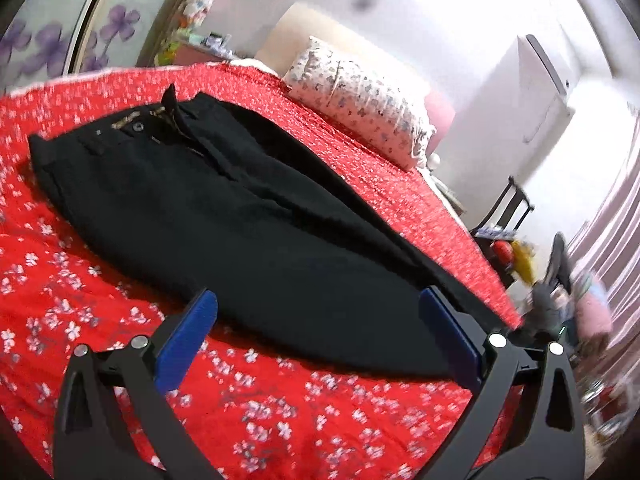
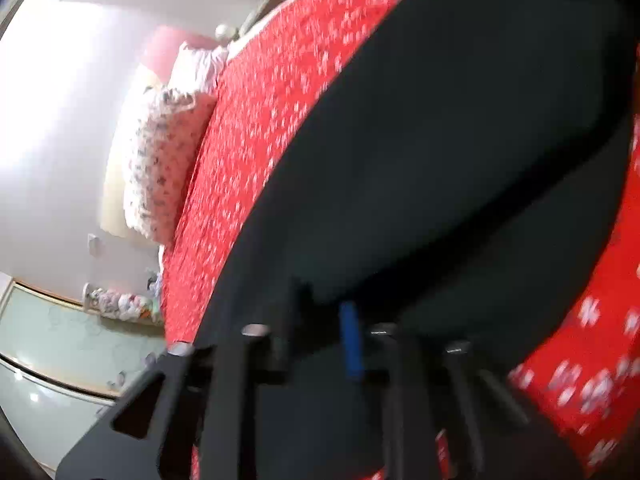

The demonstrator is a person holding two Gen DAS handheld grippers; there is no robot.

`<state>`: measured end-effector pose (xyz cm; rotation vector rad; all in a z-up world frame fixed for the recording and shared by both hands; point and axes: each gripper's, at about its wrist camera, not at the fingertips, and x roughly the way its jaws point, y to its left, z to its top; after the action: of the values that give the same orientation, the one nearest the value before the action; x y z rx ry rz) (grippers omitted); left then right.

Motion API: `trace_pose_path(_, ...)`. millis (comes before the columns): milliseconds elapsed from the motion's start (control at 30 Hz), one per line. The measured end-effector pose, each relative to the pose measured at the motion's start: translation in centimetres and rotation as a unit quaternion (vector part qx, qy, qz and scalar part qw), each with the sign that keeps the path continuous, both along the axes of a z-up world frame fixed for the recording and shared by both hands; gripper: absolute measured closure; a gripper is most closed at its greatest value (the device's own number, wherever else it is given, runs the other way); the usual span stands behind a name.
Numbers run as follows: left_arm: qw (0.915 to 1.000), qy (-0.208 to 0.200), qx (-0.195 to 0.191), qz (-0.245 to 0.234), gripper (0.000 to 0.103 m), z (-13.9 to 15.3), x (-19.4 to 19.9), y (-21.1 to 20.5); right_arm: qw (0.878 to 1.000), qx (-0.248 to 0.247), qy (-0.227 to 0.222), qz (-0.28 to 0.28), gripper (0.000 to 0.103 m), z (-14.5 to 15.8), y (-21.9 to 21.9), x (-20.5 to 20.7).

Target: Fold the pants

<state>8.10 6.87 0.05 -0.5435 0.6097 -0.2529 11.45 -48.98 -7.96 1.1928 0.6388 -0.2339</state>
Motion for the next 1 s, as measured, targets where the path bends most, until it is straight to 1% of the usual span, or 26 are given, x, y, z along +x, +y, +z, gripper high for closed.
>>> trace_pose_path(67, 0.9999, 0.006, -0.01, -0.008, 0.002, 0.8, 1.5, 0.4, 1.0, 0.002, -0.004, -0.002, 0.098, -0.2, 0.0, -0.1)
trace_pose_path(167, 0.9999, 0.012, -0.002, -0.011, 0.002, 2.4, 4.8, 0.6, 1.0, -0.001, -0.014, -0.008, 0.099, 0.2, 0.3, -0.6)
trace_pose_path(267, 0.9998, 0.018, 0.003, -0.012, 0.002, 4.3, 9.9, 0.5, 1.0, -0.012, -0.022, -0.007, 0.099, 1.1, 0.8, -1.1)
trace_pose_path(333, 0.9992, 0.035, 0.008, -0.015, 0.002, 4.7, 13.6, 0.1, 0.999, -0.021, -0.025, -0.003, 0.099, 1.6, 1.0, -0.9)
trace_pose_path(400, 0.9982, 0.058, 0.012, -0.006, 0.002, 4.5, 17.0, -0.1, 0.999, -0.03, -0.021, 0.005, 0.099, 1.7, 1.0, -0.8)
trace_pose_path(467, 0.9959, 0.09, 0.002, 0.011, 0.002, 3.8, 21.3, -0.1, 0.999, -0.027, -0.011, 0.014, 0.099, 1.4, 1.0, -0.2)
trace_pose_path(500, 0.9933, 0.112, -0.002, 0.027, 0.002, 3.1, 23.7, -0.1, 0.999, -0.026, -0.006, 0.019, 0.099, 1.2, 0.9, -0.1)
trace_pose_path(533, 0.9909, 0.13, -0.005, 0.035, 0.002, 2.6, 25.3, 0.0, 0.999, -0.027, -0.001, 0.023, 0.099, 1.0, 0.8, 0.2)
trace_pose_path(567, 0.9879, 0.148, -0.012, 0.047, 0.003, 2.0, 27.1, 0.2, 0.999, -0.031, 0.006, 0.03, 0.099, 0.9, 0.9, 0.5)
trace_pose_path(600, 0.9859, 0.156, -0.022, 0.057, 0.003, 1.5, 28.2, 0.5, 0.999, -0.036, 0.01, 0.035, 0.099, 0.7, 0.9, 0.7)
trace_pose_path(667, 0.9806, 0.17, -0.057, 0.079, 0.004, 0.2, 31.1, 1.1, 0.998, -0.048, 0.016, 0.045, 0.099, 0.6, 0.9, 1.0)
trace_pose_path(700, 0.9781, 0.178, -0.063, 0.087, 0.006, -0.3, 32.2, 1.1, 0.997, -0.054, 0.017, 0.049, 0.099, 0.6, 0.9, 1.1)
trace_pose_path(733, 0.976, 0.186, -0.059, 0.097, 0.009, -0.8, 33.0, 1.1, 0.996, -0.063, 0.019, 0.056, 0.099, 0.8, 0.9, 1.2)
trace_pose_path(767, 0.9739, 0.193, -0.051, 0.107, 0.011, -1.2, 33.8, 0.9, 0.996, -0.069, 0.02, 0.06, 0.099, 0.8, 0.9, 1.3)
trace_pose_path(800, 0.9709, 0.206, -0.03, 0.119, 0.015, -1.6, 35.1, 0.7, 0.995, -0.073, 0.02, 0.063, 0.099, 0.8, 0.9, 1.3)
trace_pose_path(833, 0.9686, 0.213, -0.017, 0.127, 0.019, -1.9, 35.8, 0.6, 0.995, -0.075, 0.021, 0.064, 0.099, 0.8, 1.0, 1.5)
trace_pose_path(867, 0.9644, 0.224, -0.001, 0.14, 0.019, -2.2, 36.7, 0.4, 0.994, -0.078, 0.021, 0.067, 0.099, 0.9, 1.0, 1.3)
trace_pose_path(933, 0.9559, 0.243, 0.017, 0.164, 0.024, -2.8, 38.0, 0.2, 0.994, -0.084, 0.022, 0.072, 0.099, 1.0, 1.1, 1.4)
trace_pose_path(967, 0.9538, 0.247, 0.021, 0.169, 0.026, -3.1, 38.5, 0.2, 0.993, -0.087, 0.022, 0.074, 0.099, 1.1, 1.1, 1.4)
trace_pose_path(1000, 0.9519, 0.25, 0.034, 0.174, 0.035, -3.3, 39.1, 0.0, 0.993, -0.088, 0.022, 0.076, 0.099, 1.1, 1.1, 1.5)
